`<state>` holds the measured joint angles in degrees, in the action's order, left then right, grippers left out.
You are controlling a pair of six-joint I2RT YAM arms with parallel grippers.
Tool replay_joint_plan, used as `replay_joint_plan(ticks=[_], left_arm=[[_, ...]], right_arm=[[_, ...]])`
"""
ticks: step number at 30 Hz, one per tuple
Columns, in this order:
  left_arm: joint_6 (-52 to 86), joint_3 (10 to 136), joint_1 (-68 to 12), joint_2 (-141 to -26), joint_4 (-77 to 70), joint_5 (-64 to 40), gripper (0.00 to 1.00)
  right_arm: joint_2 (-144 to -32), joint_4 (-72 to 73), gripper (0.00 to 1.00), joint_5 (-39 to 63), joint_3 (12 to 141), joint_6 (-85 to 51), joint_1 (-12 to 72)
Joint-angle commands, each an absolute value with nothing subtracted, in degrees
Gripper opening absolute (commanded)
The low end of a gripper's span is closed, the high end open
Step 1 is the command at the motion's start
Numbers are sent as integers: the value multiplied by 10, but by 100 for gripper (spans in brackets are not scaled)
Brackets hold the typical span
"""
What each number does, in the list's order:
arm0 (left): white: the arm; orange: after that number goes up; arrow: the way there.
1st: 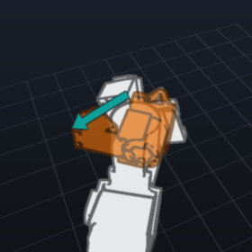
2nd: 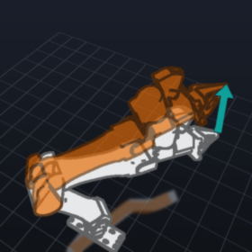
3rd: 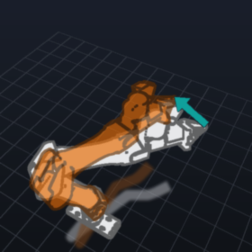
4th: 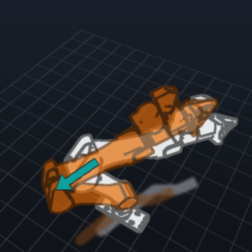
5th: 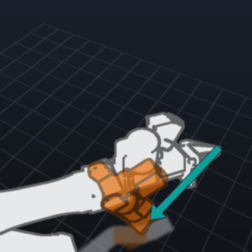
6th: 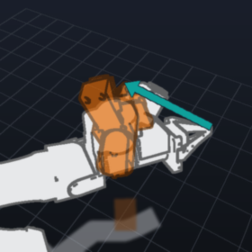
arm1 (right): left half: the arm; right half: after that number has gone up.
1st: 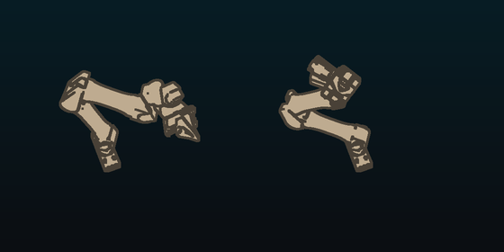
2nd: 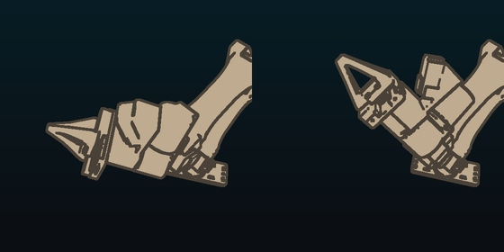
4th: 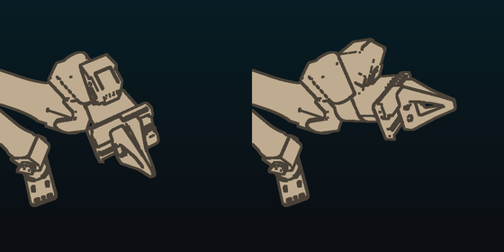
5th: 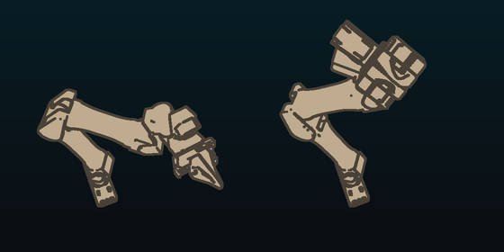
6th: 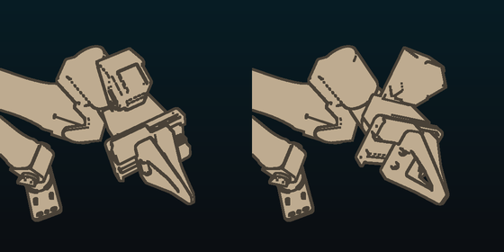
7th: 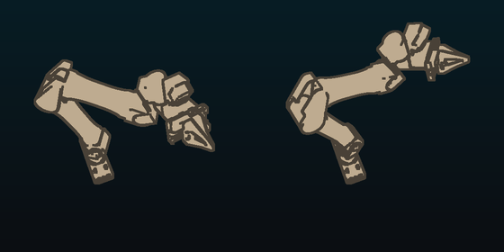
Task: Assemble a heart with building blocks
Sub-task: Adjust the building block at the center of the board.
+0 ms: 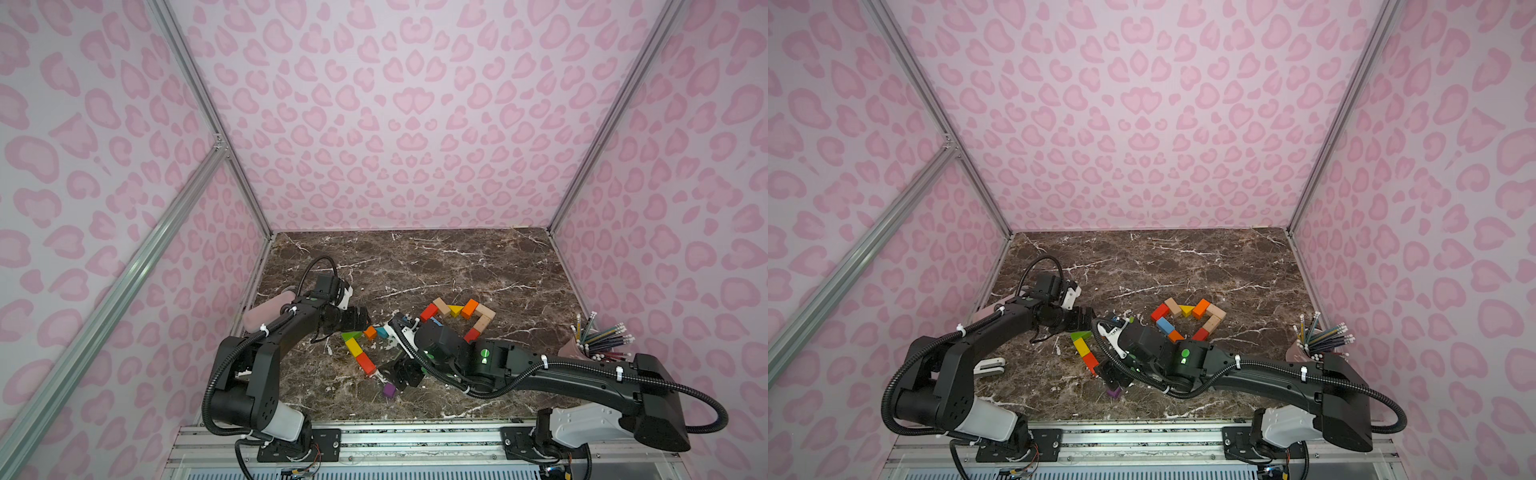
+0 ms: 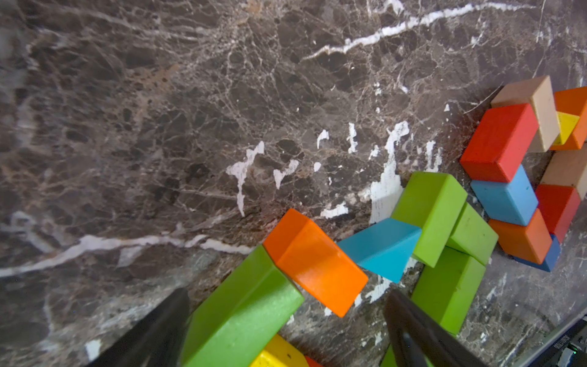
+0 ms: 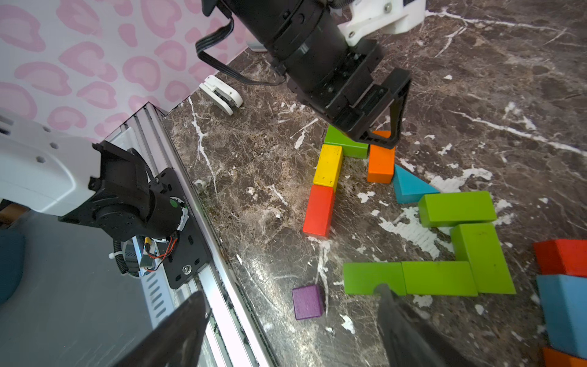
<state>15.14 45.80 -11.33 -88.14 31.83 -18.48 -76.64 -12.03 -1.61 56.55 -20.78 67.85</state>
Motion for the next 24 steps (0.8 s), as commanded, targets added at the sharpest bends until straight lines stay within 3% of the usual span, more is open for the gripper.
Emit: replay_joint_plan(ticks=[1,24], left_arm=[[154,455,-113,-881,285,-197,98],[182,435,-128,-869,279,-207,98]], right_arm=[[-760,-114,87,-24,564,-210,676],[-738,-111,87,-31,535,-219,668]])
